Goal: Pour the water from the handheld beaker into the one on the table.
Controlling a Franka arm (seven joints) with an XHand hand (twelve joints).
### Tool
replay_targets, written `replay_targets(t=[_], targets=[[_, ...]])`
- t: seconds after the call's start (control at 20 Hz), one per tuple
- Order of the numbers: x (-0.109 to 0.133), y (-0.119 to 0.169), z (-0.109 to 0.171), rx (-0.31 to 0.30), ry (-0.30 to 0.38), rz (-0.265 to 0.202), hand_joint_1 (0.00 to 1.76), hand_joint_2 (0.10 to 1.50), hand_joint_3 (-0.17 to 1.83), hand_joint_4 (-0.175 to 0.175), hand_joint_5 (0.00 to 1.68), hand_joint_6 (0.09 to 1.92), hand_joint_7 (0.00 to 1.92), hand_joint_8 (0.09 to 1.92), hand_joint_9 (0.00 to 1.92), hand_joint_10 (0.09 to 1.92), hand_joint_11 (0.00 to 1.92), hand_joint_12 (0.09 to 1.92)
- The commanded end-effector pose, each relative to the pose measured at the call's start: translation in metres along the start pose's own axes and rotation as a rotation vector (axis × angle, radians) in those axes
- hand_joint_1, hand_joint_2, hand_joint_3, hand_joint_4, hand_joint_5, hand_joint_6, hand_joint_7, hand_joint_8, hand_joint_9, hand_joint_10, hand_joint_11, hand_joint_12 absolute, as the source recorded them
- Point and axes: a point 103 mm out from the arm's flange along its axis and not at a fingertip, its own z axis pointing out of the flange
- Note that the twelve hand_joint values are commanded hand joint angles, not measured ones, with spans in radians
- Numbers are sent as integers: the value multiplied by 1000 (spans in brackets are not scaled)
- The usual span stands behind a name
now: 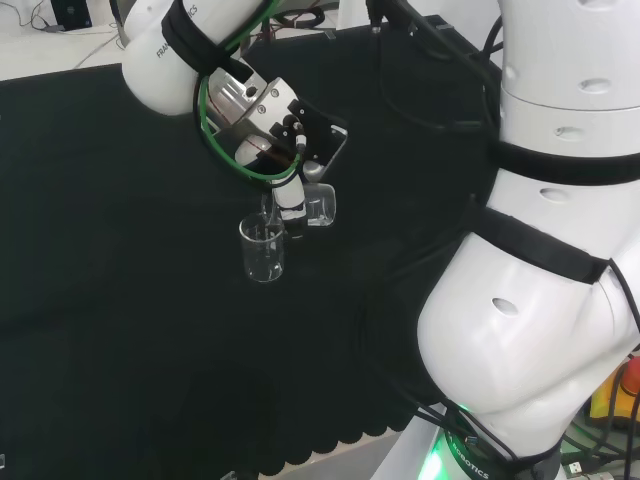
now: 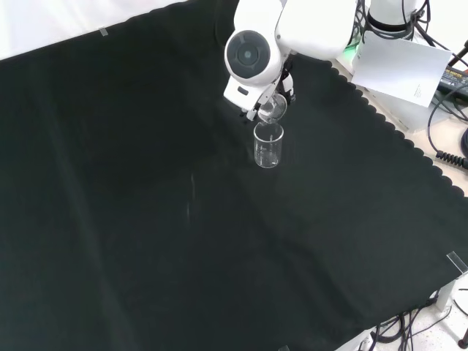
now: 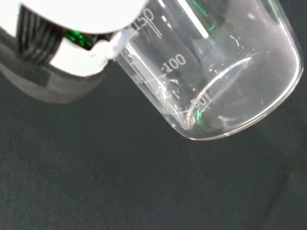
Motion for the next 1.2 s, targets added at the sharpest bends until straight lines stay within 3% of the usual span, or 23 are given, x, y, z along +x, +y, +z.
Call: replay_targets(t=[0.05,1.2], targets=[[1,0,-1,24,-31,17,1150,620,799,31,1200,870,1463,745,1594,443,1479,584],[10,2,-13,103,-101,72,1147,629,798,24,1183,900,1457,757,1583,470,1481,589]])
